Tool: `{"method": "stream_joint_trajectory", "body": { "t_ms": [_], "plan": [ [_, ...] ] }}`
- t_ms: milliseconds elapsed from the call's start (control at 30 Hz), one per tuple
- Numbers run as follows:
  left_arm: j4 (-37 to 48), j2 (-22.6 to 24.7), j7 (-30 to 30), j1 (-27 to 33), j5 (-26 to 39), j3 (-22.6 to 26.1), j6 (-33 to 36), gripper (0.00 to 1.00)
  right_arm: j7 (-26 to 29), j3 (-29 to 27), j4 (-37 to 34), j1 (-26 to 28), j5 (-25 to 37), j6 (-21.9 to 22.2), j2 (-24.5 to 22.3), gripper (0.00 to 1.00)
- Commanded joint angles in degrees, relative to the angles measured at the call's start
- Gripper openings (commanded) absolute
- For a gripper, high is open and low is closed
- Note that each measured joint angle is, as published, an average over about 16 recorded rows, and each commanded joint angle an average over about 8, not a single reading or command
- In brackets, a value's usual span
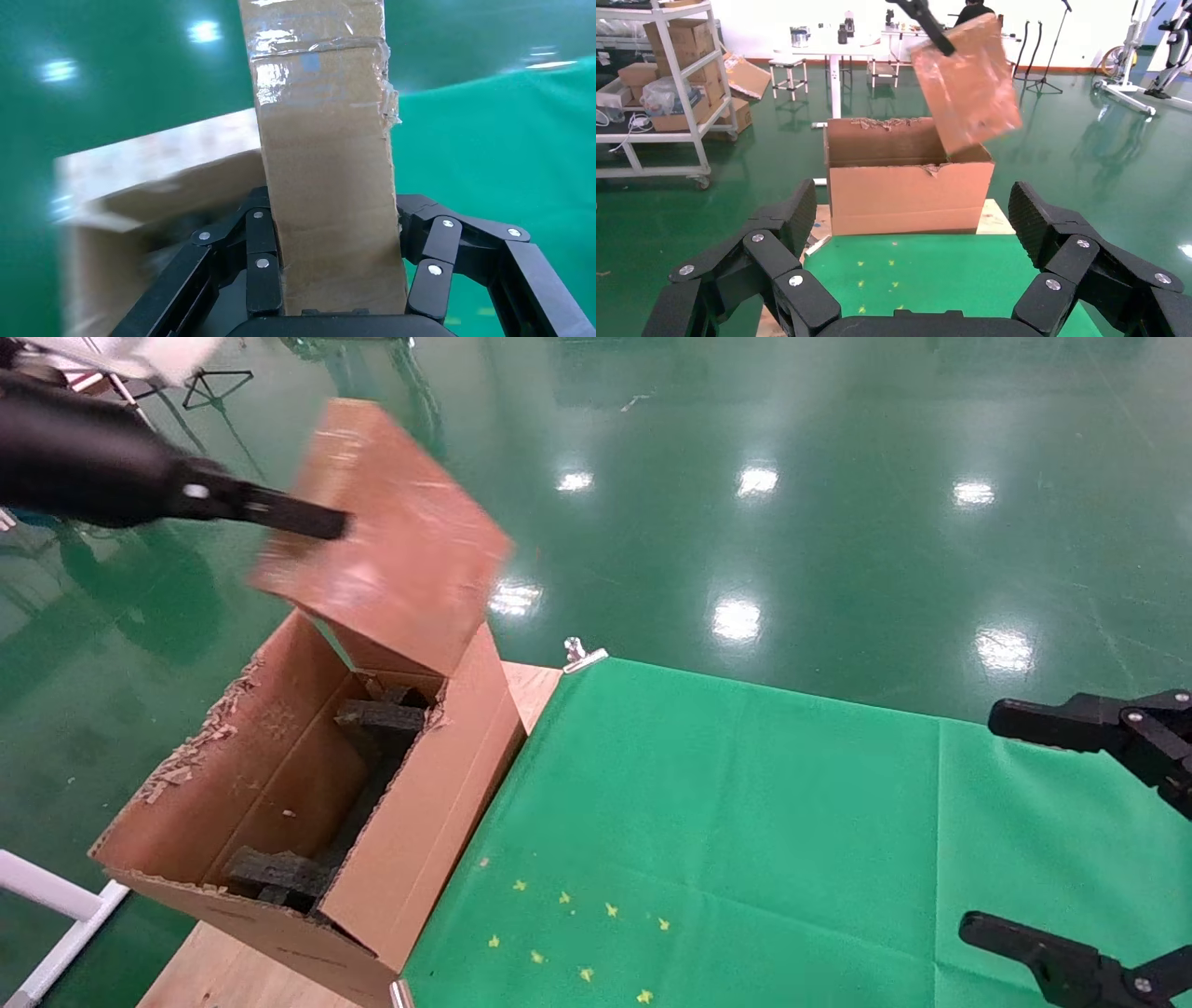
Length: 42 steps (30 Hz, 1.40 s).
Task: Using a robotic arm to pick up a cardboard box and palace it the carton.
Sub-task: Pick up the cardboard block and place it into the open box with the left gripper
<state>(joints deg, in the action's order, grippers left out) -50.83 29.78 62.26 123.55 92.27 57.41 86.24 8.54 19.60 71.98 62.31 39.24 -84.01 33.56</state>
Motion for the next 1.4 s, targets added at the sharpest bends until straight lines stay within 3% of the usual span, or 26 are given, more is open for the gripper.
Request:
{"method": "stream_joint_trajectory", "body": {
  "t_ms": [33,267,567,1000,1400],
  "plan": [
    [1.3,-0.9,-1.9,1.8,3.4,0.4,-0.6,0.00,0.0,0.0,0.0,0.0,0.0,0.0,0.0,1.00],
    [6.5,-3.2,-5.6,1.1,10.0,3.0,-1.9,0.00,0.0,0.0,0.0,0.0,0.0,0.0,0.0,1.00],
    [16.7,-3.1,-11.0,-4.2,10.7,4.8,-5.2,0.00,0.0,0.0,0.0,0.0,0.0,0.0,0.0,1.00],
    [33.5,2.8,-18.6,-11.5,10.5,6.0,-13.8,0.00,0.0,0.0,0.0,0.0,0.0,0.0,0.0,1.00],
    [44.6,7.9,-22.0,-16.8,8.9,5.3,-20.7,0.00,0.0,0.0,0.0,0.0,0.0,0.0,0.0,1.00]
  ]
}}
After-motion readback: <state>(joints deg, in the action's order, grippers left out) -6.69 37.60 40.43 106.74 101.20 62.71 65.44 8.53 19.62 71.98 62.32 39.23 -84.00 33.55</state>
